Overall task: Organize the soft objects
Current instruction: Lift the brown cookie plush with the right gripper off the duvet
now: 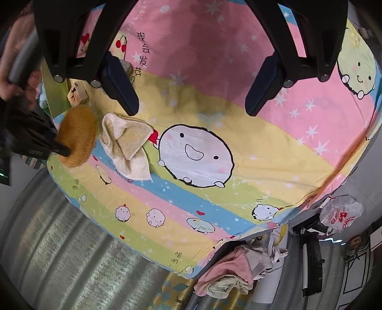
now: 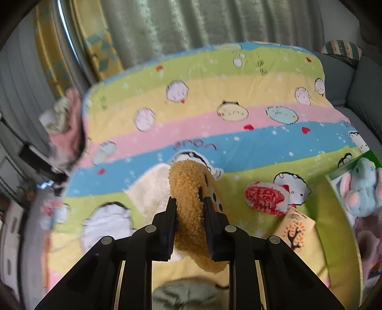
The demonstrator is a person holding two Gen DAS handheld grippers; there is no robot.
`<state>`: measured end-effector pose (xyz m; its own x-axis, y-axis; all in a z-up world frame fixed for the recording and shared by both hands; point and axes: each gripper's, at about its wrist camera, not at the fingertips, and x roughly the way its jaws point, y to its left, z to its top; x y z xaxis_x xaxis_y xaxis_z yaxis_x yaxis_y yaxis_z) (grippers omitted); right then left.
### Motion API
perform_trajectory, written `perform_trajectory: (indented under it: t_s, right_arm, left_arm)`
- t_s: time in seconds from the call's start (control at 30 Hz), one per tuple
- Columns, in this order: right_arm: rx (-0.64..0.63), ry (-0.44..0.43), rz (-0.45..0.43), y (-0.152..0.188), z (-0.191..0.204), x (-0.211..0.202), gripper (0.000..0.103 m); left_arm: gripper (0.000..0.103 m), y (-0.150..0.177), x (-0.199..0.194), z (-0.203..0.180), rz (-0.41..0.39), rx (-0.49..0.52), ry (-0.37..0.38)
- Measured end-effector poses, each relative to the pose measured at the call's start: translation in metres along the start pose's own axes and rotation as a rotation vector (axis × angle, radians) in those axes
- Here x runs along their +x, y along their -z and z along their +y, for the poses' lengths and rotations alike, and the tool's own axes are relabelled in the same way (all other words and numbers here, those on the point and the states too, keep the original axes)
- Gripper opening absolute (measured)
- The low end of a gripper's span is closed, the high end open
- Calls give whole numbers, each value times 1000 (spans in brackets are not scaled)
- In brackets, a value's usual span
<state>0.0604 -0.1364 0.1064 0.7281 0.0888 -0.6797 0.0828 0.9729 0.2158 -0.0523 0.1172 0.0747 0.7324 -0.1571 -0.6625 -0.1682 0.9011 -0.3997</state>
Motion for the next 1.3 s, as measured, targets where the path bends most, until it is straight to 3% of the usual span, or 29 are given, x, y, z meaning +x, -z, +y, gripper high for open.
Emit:
perform_trajectory:
  t_s: [0.1,0.23,0.33,0.43,0.5,0.57,0.7,0.77,0.83,0.87,0.93,0.97,1.07,1.17,1.27,1.3]
  right_arm:
    - [14,-88,-28,3,1,-37,23]
    - [13,-306,-14,23,15,-71,23]
    - [57,-523,103,49,26,-74,23]
    - [111,-670,181,76,35,-67,23]
    - [136,-712,216,92,39,-59,23]
    - [137,-702,279,109,44,-42,23]
    - [96,-500,363,128,36,-14,23]
    - [46,-339,346,126,28,-12,28]
    - [30,-258,353,123,19,-10,46]
    - [23,-250,367,121,13,-11,52]
    - [13,-279,363,117,9,-15,77]
    - [1,-290,344,113,7,-20,80]
    - [-30,-292,256,103,6,-30,82]
    - [-44,-311,228,96,14,-26,82]
    - [-86,-338,216,95,18,-26,82]
    - [-101,-346,216,95,22,-23,75]
  left_arm:
    - [90,-1,-1,5,4,-19,-1]
    - [90,-4,-8,19,-20,-60,-46]
    - [90,-6,-16,28,-46,-80,-76]
    - [90,-7,-20,38,-45,-98,-65]
    - [90,-7,-23,43,-40,-100,-72]
    - [90,-7,-24,44,-32,-83,-85]
    - [90,1,-19,35,19,5,-94]
    - [90,5,-15,30,47,24,-73]
    - [90,10,-11,24,83,39,-33]
    - [90,13,-9,20,107,45,-1]
    - [90,18,-4,14,155,51,42]
    - [90,21,-1,10,175,52,55]
    - [90,32,14,0,259,56,81]
    - [90,42,24,-9,318,61,87]
    - [90,48,27,-17,333,95,83]
    - [90,49,27,-18,336,94,82]
